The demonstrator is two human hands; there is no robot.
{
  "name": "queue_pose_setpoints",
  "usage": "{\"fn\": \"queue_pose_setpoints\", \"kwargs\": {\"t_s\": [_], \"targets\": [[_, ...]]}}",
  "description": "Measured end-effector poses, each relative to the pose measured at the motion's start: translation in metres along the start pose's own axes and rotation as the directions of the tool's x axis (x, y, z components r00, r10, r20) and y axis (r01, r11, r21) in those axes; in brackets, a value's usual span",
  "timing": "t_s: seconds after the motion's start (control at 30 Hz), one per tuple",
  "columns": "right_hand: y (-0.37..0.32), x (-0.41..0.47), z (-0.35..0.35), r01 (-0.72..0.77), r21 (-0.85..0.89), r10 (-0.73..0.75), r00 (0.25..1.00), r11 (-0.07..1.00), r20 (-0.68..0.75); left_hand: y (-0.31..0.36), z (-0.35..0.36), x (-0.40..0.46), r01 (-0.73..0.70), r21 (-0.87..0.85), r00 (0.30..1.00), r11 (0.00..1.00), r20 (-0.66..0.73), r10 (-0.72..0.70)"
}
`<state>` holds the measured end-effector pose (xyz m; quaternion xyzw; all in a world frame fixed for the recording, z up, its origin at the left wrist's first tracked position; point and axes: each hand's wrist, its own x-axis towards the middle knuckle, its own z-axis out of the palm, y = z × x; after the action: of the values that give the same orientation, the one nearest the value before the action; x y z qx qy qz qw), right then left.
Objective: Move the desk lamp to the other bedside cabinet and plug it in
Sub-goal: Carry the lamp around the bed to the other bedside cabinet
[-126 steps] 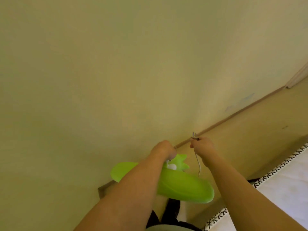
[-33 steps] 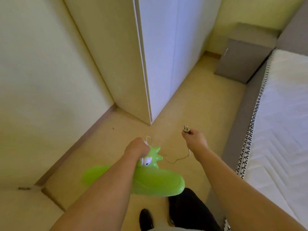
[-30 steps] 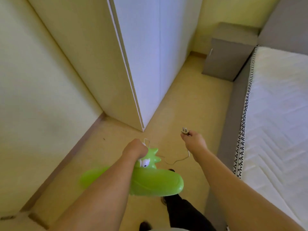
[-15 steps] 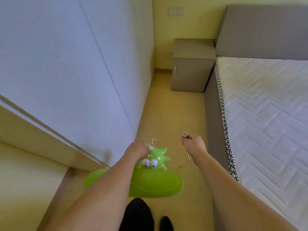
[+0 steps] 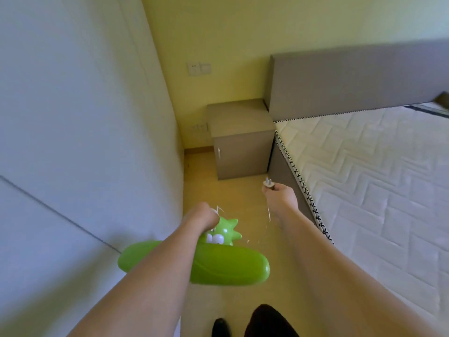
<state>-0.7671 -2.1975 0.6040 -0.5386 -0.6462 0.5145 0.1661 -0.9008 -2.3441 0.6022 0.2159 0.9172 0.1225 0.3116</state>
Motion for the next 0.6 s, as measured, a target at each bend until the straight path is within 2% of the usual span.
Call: {"fn": "queue_pose_setpoints", "kwargs": {"t_s": [0.17, 0.33, 0.5, 0.6], "targets": [[-0.044, 0.069, 0.023, -0.036, 0.092, 0.040, 0.998, 0.995, -0.040, 0.033, -0.041, 0.075, -0.023, -0.008, 1.000, 1.000, -0.013, 0.022], [-0.089, 0.189, 0.053, -0.062, 0.209, 0.071, 0.997, 0.976, -0.033, 0.079, -0.085, 0.185, -0.010, -0.041, 1.000, 0.999, -0.006, 0.010], [-0.187, 0.316, 0.050, -0.028, 0.395, 0.043, 0.999, 0.918, -0.029, 0.150, -0.156, 0.283, -0.073, -0.016, 0.997, 0.997, 0.023, 0.073], [-0.254, 0.372, 0.043, 0.059, 0.441, -0.033, 0.997, 0.896, -0.066, 0.193, -0.201, 0.333, -0.135, 0.000, 0.991, 0.991, -0.011, 0.135]]}}
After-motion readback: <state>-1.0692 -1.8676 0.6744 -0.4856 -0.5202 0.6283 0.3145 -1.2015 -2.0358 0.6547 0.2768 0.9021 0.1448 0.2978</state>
